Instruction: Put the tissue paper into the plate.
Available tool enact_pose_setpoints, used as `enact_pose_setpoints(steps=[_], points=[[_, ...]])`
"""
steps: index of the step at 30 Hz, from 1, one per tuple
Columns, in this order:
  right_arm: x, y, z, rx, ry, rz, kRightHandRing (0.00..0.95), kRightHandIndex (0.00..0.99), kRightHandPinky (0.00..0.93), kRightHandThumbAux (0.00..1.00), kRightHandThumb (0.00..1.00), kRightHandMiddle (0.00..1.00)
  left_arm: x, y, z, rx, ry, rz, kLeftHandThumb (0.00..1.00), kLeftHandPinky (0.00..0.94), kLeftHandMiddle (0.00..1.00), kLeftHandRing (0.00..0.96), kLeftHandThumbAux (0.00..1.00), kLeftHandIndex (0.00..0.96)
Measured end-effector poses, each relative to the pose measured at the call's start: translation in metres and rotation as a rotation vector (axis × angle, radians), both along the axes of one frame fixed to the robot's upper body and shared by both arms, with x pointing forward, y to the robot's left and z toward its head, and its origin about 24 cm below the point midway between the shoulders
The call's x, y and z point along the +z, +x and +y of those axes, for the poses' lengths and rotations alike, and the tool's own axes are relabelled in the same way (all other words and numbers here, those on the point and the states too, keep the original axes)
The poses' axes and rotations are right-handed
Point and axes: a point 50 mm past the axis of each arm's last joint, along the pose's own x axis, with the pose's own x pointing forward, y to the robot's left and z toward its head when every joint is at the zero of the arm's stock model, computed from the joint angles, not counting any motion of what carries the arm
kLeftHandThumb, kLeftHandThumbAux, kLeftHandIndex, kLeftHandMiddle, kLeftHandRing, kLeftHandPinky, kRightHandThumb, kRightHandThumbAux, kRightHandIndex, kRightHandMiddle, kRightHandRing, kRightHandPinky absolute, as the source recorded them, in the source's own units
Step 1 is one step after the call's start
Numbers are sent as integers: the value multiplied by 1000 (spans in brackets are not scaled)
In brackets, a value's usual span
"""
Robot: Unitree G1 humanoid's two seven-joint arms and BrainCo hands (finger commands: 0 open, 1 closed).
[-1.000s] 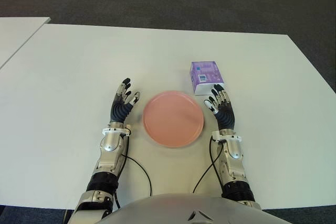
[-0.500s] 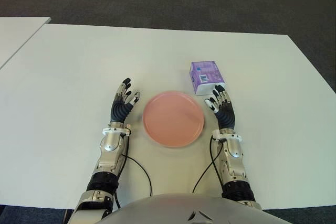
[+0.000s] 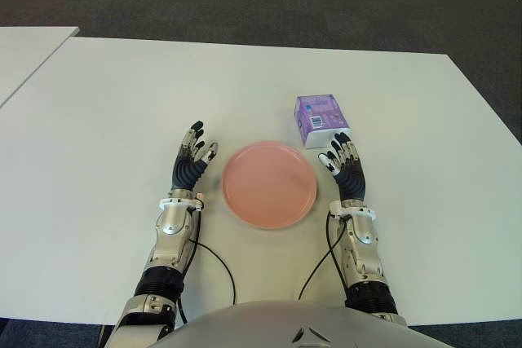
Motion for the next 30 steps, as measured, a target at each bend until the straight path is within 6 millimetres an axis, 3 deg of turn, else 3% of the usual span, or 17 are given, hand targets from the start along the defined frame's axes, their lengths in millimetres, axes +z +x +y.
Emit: enact_pose_setpoints(steps=[9, 13, 21, 24, 30], points=[[2, 1, -5, 5, -11, 3, 22, 86, 10, 710, 434, 81, 0, 2, -1, -4, 0, 1, 0, 0, 0, 0, 618, 0], [18, 1, -20, -6, -41, -30, 15, 74, 2, 695, 428, 68, 0, 5, -3, 1, -4, -1, 0, 0, 0, 0, 614, 0], [66, 11, -69, -95, -166, -268, 4, 68, 0, 708, 378, 49, -1, 8, -5, -1, -5, 0, 0, 0, 0, 0, 609, 0], [90, 11, -74, -137, -216, -328, 2, 62, 0, 712, 343, 40, 2, 11, -5, -3, -6, -16, 0, 0, 0, 0, 610, 0], [154, 18, -75, -263, -324, -484, 0, 43, 0, 604, 400, 5, 2, 14, -8, -9, -12, -16, 0, 0, 0, 0, 606, 0]])
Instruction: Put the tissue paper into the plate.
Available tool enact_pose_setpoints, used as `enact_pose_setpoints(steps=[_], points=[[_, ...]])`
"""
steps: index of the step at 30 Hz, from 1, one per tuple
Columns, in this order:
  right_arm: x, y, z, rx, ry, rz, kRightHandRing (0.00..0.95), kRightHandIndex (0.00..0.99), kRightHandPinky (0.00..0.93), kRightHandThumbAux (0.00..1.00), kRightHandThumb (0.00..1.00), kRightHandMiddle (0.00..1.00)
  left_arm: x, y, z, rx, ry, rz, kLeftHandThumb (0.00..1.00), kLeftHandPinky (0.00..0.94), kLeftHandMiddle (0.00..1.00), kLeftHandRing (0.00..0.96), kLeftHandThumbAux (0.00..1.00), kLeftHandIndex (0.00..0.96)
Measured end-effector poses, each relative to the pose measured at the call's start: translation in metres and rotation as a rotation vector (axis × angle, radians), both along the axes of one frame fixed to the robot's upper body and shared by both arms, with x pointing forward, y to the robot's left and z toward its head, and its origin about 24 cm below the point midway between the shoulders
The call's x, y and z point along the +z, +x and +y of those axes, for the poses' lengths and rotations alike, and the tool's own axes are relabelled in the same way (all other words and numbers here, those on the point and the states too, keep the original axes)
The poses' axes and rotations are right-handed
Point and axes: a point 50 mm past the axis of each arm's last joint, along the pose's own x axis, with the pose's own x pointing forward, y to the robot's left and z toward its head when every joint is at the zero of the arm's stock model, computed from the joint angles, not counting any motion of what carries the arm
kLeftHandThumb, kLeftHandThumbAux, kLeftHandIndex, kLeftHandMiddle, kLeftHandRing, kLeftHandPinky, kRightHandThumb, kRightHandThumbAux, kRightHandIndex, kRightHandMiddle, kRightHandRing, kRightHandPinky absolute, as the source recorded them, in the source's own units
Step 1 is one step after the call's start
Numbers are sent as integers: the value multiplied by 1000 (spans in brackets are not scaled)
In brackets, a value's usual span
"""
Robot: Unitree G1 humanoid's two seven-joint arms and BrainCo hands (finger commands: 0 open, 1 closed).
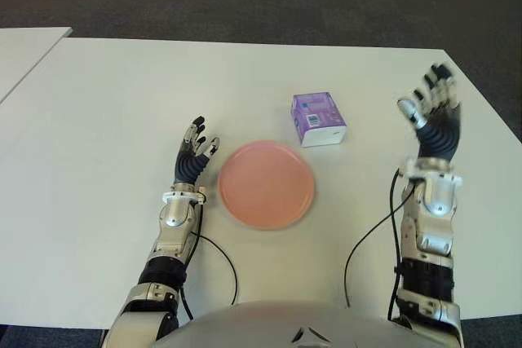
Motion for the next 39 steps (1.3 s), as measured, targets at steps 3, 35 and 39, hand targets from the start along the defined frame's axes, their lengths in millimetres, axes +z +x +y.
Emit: enact_pose_setpoints(steps=[3, 35, 39], points=[[40, 6, 3, -67, -74, -146, 0, 32, 0, 563, 415, 1, -2, 1, -2, -3, -3, 9, 0, 0, 0, 0, 604, 0], [129, 94, 51, 47, -940, 3, 0, 0, 0, 419, 475, 0, -2, 8, 1, 14, 1, 17, 22, 0, 0, 0, 555, 0], [118, 112, 55, 77, -1024, 68, 0, 0, 0, 442, 563, 0, 1, 12, 2, 17, -5, 3, 30, 0, 0, 0, 549, 0]])
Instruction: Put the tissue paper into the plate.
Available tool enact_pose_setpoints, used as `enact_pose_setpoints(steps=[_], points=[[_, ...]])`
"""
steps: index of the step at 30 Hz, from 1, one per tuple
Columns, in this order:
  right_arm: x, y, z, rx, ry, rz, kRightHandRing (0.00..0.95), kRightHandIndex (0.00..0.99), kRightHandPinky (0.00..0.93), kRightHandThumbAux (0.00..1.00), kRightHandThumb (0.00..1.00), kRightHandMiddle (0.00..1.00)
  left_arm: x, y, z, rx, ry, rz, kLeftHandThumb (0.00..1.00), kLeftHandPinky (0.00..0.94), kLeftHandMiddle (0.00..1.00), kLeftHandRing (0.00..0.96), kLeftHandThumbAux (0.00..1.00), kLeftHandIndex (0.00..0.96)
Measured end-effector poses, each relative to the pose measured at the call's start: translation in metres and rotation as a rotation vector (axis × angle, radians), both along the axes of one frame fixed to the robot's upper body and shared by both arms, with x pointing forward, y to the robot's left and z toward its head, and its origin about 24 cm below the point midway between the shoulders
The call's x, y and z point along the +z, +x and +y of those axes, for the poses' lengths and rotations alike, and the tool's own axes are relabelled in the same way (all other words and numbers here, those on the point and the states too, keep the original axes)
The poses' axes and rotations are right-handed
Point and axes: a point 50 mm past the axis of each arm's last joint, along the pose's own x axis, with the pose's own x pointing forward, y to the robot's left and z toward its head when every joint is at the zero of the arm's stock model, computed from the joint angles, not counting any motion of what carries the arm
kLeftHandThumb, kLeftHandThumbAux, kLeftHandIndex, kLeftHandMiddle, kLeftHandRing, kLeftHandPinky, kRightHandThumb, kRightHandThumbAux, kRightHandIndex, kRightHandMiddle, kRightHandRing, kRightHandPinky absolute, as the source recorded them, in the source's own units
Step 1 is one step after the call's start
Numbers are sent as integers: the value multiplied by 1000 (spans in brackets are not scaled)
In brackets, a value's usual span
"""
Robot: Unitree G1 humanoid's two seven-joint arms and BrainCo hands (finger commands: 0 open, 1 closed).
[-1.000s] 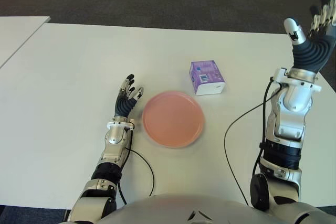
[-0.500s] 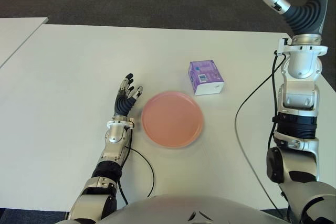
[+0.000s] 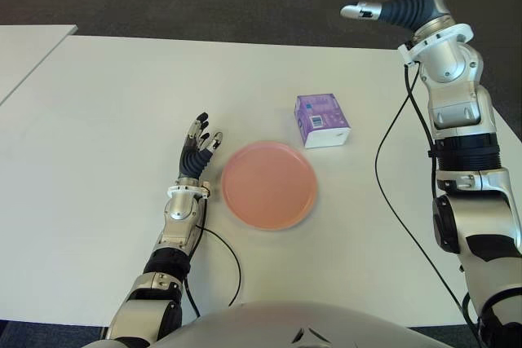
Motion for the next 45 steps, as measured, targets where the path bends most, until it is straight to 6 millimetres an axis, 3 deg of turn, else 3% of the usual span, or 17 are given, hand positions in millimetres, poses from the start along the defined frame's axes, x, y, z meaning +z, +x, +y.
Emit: enact_pose_setpoints(steps=[11, 18, 21, 28, 45], points=[[-50, 33, 5, -61, -310, 136, 0, 0, 0, 296, 443, 0, 4, 3, 1, 5, -7, -28, 38, 0, 0, 0, 534, 0], [-106, 33, 3, 4, -589, 236, 0, 0, 0, 256, 384, 0, 0, 2, 3, 12, -5, -9, 30, 0, 0, 0, 510, 0], [-120, 31, 0, 18, -650, 263, 0, 0, 0, 257, 382, 0, -1, 1, 4, 15, -3, -8, 25, 0, 0, 0, 507, 0], [-135, 27, -7, 36, -705, 308, 0, 0, 0, 264, 390, 0, -1, 0, 6, 17, 2, -9, 20, 0, 0, 0, 523, 0], [-147, 25, -14, 28, -743, 392, 0, 0, 0, 300, 386, 0, -1, 0, 7, 22, -4, -13, 27, 0, 0, 0, 538, 0]])
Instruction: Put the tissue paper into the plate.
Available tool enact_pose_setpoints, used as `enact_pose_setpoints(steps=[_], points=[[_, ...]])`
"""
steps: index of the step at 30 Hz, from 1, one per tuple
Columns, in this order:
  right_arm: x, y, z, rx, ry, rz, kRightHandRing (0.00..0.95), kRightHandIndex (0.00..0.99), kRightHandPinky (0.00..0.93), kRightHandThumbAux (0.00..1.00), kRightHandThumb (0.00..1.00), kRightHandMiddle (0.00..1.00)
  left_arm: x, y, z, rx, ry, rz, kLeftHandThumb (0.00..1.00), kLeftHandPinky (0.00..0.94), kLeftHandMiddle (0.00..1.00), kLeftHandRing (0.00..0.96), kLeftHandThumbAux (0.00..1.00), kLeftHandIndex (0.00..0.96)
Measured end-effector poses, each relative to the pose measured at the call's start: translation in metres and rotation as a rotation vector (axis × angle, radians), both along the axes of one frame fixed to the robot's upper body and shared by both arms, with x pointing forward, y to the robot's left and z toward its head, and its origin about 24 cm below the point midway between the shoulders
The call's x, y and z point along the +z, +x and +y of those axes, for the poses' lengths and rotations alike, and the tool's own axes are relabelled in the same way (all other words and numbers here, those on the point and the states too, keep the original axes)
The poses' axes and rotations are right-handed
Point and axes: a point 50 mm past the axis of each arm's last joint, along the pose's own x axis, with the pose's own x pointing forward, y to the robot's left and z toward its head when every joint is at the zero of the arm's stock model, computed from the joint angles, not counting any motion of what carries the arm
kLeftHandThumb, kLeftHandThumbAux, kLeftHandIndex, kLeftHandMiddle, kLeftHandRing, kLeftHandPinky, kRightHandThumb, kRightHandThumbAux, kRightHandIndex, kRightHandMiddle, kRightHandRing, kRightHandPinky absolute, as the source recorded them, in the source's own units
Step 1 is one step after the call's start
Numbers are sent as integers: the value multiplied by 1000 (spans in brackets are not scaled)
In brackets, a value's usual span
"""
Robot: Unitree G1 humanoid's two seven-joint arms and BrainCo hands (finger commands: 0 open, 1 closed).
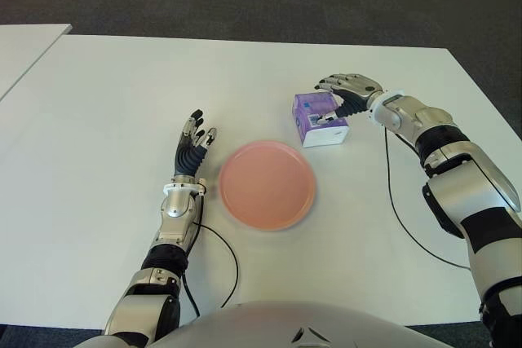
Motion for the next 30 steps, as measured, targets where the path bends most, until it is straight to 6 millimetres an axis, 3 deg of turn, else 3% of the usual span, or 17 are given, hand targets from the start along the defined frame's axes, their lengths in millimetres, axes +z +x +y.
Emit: enact_pose_setpoints(steps=[30], points=[[-2, -1, -7, -26, -39, 56, 0, 0, 0, 284, 406, 0, -1, 0, 2, 3, -20, -2, 6, 0, 0, 0, 574, 0]])
